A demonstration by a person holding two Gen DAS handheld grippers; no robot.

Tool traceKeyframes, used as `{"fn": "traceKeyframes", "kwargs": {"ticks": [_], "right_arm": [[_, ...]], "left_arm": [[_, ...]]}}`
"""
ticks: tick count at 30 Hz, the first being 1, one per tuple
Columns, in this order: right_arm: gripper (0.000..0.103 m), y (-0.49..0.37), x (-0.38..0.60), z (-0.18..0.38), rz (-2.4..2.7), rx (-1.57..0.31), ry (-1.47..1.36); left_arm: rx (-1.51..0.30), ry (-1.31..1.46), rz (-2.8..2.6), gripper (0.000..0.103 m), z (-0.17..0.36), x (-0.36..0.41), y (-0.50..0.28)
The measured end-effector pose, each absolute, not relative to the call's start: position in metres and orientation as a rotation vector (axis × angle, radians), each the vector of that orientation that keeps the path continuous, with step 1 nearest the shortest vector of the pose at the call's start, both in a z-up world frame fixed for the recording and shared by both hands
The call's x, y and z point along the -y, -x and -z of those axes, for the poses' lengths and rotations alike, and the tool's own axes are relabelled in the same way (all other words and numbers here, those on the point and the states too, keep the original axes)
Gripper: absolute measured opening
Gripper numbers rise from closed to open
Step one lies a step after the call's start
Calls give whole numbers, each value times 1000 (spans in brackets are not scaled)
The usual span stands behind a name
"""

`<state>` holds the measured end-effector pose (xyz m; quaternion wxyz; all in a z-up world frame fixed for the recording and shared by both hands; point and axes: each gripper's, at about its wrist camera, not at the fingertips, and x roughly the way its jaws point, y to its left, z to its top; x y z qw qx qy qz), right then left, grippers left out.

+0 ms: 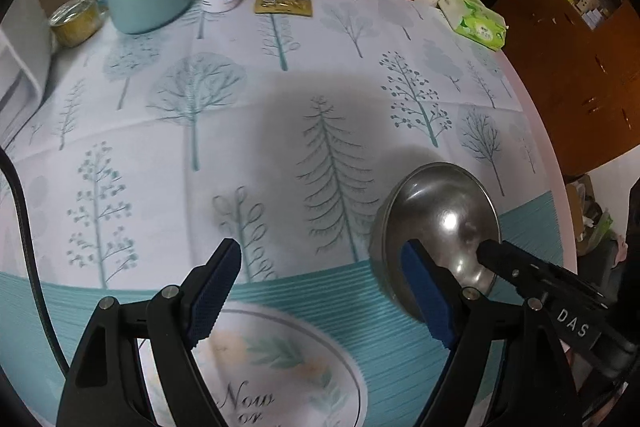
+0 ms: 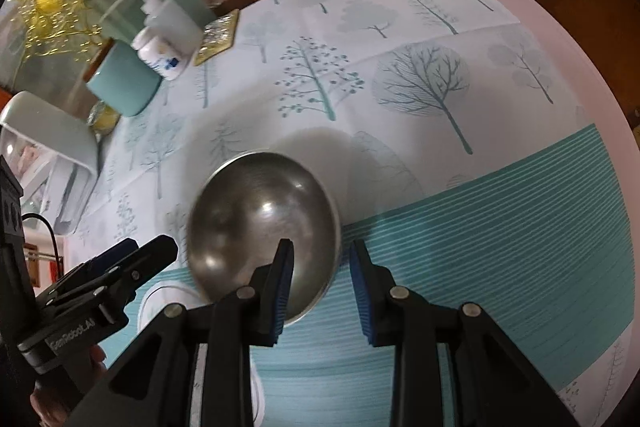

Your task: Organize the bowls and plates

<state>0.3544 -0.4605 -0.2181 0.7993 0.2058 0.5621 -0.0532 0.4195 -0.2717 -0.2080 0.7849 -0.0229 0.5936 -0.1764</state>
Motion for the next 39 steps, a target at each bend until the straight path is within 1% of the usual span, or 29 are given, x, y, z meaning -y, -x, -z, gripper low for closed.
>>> {"fn": "traceKeyframes", "kwargs": {"ticks": [2,4,5,6,7,9,10,11,15,22,28,33,39], "right_arm": [[29,-357,462,223,117,-1214,-441],[29,-360,465,230,118,-1223,-458],[28,-362,466,233,116,-1231,-469],[24,-363,466,237,112,-1236,-480],[13,-362,466,239,106,-1235,-485],[13,-360,464,242,91,-1241,-510],[13,-358,464,242,83,-1239,-525],[12,-354,463,243,70,-1244,-543],[10,-344,454,241,36,-1273,-544],[8,-311,427,220,-61,-1273,-528],[8,-261,394,194,-142,-1265,-506],[8,-214,371,180,-205,-1279,-479],[8,-165,349,166,-249,-1288,-414]], "left_arm": [[-1289,34,375,80,215,279,-423],[-1314,24,368,72,225,286,-427],[-1332,17,360,63,230,288,-429],[-1354,28,365,55,237,289,-430],[-1365,60,382,48,239,289,-430],[-1382,161,433,16,242,284,-428],[-1398,190,454,11,243,283,-426],[-1404,188,459,8,242,283,-422],[-1375,98,460,7,232,279,-401],[-1326,130,494,8,193,238,-356],[-1272,107,487,9,158,201,-291],[-1259,139,489,11,138,174,-240],[-1230,107,469,12,122,159,-184]]}}
